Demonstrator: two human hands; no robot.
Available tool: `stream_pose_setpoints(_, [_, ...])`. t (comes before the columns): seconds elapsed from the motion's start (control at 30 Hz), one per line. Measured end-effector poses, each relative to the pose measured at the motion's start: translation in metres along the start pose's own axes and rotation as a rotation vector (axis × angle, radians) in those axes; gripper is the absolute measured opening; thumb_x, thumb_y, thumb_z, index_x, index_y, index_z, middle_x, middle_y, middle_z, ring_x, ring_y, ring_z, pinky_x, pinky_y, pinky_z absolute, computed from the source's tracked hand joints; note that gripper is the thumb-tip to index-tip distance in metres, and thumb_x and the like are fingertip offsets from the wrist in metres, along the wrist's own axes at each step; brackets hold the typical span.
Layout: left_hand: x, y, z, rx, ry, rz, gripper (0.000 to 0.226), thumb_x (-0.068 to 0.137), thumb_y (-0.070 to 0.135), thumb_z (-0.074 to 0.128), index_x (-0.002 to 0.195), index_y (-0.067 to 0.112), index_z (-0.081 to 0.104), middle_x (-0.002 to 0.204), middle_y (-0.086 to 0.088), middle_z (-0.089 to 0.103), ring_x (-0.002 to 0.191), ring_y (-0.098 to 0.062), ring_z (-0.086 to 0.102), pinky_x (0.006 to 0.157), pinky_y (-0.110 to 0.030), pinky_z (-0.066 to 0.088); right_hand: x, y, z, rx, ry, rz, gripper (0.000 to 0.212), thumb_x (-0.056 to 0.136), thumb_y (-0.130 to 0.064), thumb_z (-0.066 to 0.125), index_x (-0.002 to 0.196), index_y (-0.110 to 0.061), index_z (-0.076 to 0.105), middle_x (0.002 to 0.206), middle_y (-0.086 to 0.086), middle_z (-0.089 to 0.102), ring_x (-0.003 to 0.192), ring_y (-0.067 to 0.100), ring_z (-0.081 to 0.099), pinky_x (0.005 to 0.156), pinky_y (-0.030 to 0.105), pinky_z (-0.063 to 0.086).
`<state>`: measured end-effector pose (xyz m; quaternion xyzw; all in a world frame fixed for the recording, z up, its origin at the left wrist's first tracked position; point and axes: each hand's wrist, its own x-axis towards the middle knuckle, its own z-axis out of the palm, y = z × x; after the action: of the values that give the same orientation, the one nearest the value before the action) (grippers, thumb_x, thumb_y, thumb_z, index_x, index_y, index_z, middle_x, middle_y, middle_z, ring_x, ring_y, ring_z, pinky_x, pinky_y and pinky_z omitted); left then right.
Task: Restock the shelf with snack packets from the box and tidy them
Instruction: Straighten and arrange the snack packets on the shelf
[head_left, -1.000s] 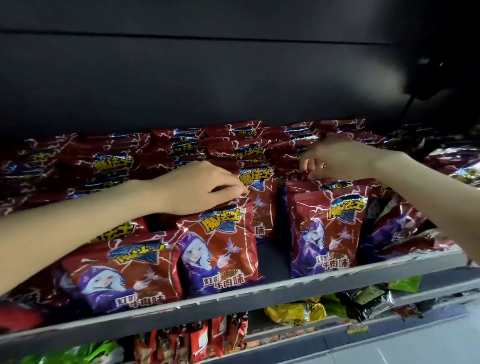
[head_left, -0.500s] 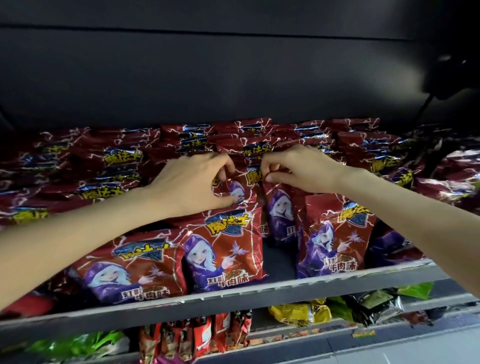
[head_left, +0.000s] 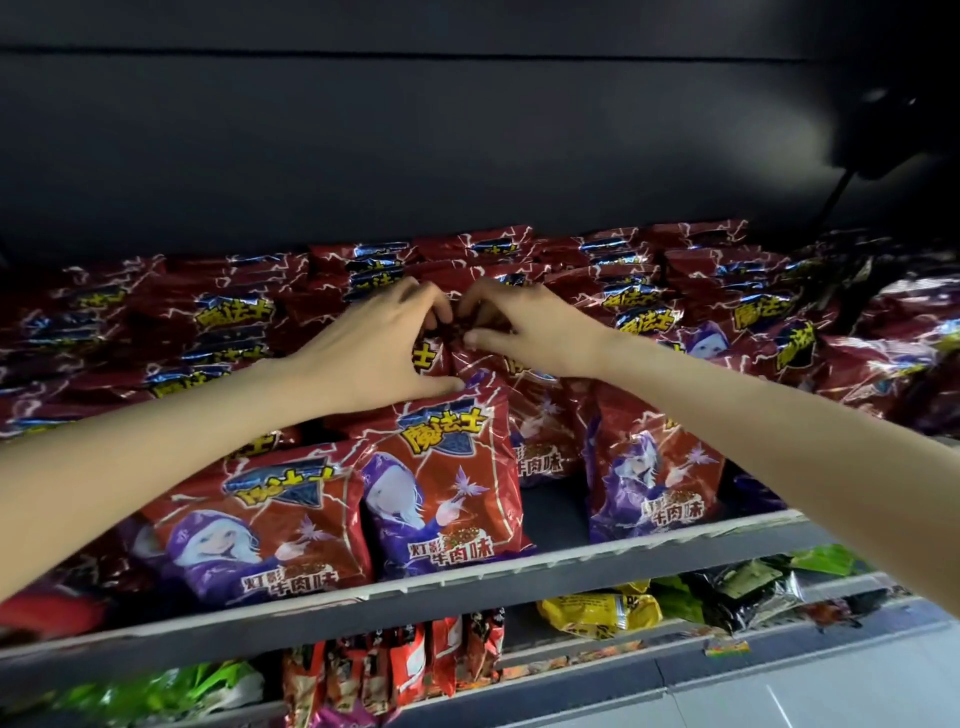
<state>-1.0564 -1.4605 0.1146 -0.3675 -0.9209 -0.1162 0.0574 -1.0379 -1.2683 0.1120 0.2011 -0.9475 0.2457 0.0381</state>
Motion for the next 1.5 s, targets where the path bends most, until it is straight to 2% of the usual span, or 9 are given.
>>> stream_pose_setpoints(0.1, [0.005,-0.004,-0.004,0.130,-0.050,-0.056,0.061,0.074,0.060,0.065,0.121,0.026,0.048,0.125,0.003,0.046,0.115,-0.014,0.041,0.093,-0.032,0.041,-0.012,0.010,-0.021,-0.228,-0.159,0.026,0.050,0.084,-0.039,0.068,0.125,-0.016,0.051,0.116,0.002,0.062,0.106,0.016,0.057,0.090,0.028,0.044])
stream_pose_setpoints(0.27, [0.005,-0.018,-0.020,0.045,-0.081,-0.024,0.033,0.079,0.048,0.067,0.107,0.032,0.061,0.116,0.009,0.053,0.102,-0.011,0.052,0.087,-0.034,0.046,-0.019,0.008,-0.016,-0.561,-0.289,0.090,0.083,0.078,-0.049,0.071,0.145,-0.018,0.032,0.122,0.007,0.059,0.112,0.025,0.054,0.080,0.030,0.039])
stream_pose_setpoints(0.4, [-0.004,-0.034,-0.021,0.067,-0.150,0.077,0.041,0.077,0.036,0.073,0.116,0.031,0.062,0.119,0.013,0.045,0.104,-0.002,0.039,0.087,-0.018,0.030,-0.019,0.001,-0.013,-0.393,-0.195,0.061,0.073,0.080,-0.037,0.072,0.141,-0.014,0.039,0.111,0.010,0.063,0.097,0.023,0.057,0.072,0.025,0.032])
stream_pose_setpoints(0.6, [-0.005,-0.049,-0.026,0.083,-0.142,0.140,0.040,0.075,0.035,0.074,0.114,0.030,0.065,0.112,0.016,0.045,0.102,-0.003,0.042,0.088,-0.021,0.033,-0.017,0.001,0.003,-0.221,-0.046,0.008,0.059,0.080,-0.021,0.075,0.132,-0.013,0.047,0.110,0.000,0.062,0.089,0.018,0.061,0.076,0.021,0.041])
stream_pose_setpoints(0.73, [-0.008,-0.044,-0.017,0.026,-0.079,0.126,0.037,0.077,0.033,0.071,0.113,0.024,0.068,0.107,0.013,0.056,0.094,-0.009,0.056,0.082,-0.024,0.041,-0.023,0.007,0.011,-0.231,0.006,-0.013,0.058,0.078,-0.015,0.075,0.128,-0.011,0.047,0.109,0.011,0.062,0.095,0.027,0.061,0.083,0.037,0.049])
stream_pose_setpoints(1.03, [0.018,-0.017,-0.027,-0.083,-0.024,0.115,0.019,0.083,0.030,0.067,0.102,0.027,0.067,0.090,0.015,0.061,0.074,0.000,0.057,0.066,-0.020,0.046,-0.025,0.010,-0.011,-0.310,0.045,-0.075,0.067,0.075,-0.037,0.076,0.132,-0.017,0.048,0.129,0.005,0.048,0.117,0.018,0.047,0.098,0.028,0.040])
stream_pose_setpoints(1.17, [0.038,0.022,-0.021,-0.102,0.001,0.257,0.023,0.086,0.032,0.065,0.108,0.027,0.065,0.098,0.017,0.058,0.085,-0.002,0.056,0.073,-0.013,0.042,-0.048,0.037,-0.064,-0.229,0.267,-0.083,0.023,0.082,-0.018,0.073,0.104,-0.014,0.068,0.098,-0.002,0.063,0.085,0.009,0.058,0.083,0.027,0.049])
stream_pose_setpoints(1.3, [0.060,0.044,-0.006,0.008,-0.122,0.290,0.043,0.083,0.044,0.067,0.120,0.027,0.054,0.116,0.013,0.052,0.102,-0.004,0.047,0.088,-0.019,0.038,-0.076,0.071,-0.092,-0.369,-0.003,0.080,0.010,0.087,-0.022,0.066,0.095,-0.018,0.072,0.089,-0.013,0.068,0.075,0.000,0.060,0.077,0.025,0.052])
stream_pose_setpoints(1.5, [0.069,0.047,0.013,0.082,-0.212,0.227,0.062,0.072,0.043,0.077,0.122,0.031,0.042,0.118,0.006,0.054,0.099,-0.013,0.053,0.082,-0.032,0.047,-0.086,0.062,-0.083,-0.228,-0.257,0.160,0.063,0.082,-0.064,0.036,0.124,-0.023,0.059,0.120,-0.008,0.061,0.105,0.005,0.057,0.092,0.021,0.045])
